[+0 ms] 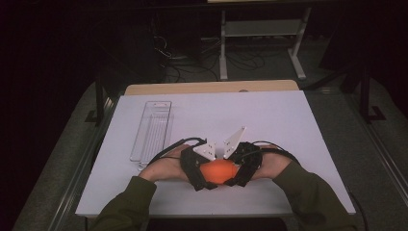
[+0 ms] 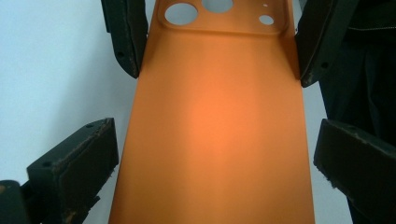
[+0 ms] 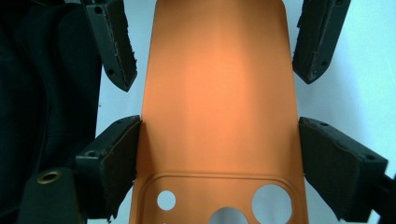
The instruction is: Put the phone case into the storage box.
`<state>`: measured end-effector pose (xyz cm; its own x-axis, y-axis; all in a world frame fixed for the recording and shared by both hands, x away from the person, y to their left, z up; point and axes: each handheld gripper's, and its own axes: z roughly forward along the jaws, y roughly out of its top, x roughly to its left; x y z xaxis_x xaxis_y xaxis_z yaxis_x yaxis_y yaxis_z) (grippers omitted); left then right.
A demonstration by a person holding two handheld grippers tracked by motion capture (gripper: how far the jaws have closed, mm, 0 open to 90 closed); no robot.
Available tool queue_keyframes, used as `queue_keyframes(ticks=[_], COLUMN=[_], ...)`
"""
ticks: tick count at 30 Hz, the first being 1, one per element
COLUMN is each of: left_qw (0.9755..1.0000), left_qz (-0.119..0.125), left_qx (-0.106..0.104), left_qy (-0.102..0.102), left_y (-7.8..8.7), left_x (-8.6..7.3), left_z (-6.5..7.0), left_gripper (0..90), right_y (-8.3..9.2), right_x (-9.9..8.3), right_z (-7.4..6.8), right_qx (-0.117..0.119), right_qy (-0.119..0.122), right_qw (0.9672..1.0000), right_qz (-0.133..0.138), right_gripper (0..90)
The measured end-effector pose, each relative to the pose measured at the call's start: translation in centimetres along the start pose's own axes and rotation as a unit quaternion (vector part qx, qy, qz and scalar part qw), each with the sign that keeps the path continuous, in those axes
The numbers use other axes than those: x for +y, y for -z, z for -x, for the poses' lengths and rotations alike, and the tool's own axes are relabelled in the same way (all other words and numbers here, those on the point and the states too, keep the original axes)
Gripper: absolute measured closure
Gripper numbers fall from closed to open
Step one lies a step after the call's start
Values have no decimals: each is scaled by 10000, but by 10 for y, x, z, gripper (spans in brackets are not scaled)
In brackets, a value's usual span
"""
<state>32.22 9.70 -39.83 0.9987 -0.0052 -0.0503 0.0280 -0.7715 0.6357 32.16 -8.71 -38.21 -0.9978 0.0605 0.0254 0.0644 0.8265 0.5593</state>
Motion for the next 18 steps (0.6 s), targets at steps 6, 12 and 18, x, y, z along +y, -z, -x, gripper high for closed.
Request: queue_keyframes(ticks=[6,12,18], left_qw=[10000,10000,10000], left_qz=[-41,-18,-30], left_qx=[21,16,18], left_qy=[30,48,20], left_y=[-1,-2,-1], left_x=[-1,-1,-1], left_z=[1,1,1], left_gripper=[0,0,52], right_y=[0,0,0], right_x=[1,1,1], right_z=[0,0,0], right_qx=[23,8,8], right_qy=[40,63,70], right_qw=[10000,10000,10000], right_qz=[46,38,37], right_gripper=[151,151,151])
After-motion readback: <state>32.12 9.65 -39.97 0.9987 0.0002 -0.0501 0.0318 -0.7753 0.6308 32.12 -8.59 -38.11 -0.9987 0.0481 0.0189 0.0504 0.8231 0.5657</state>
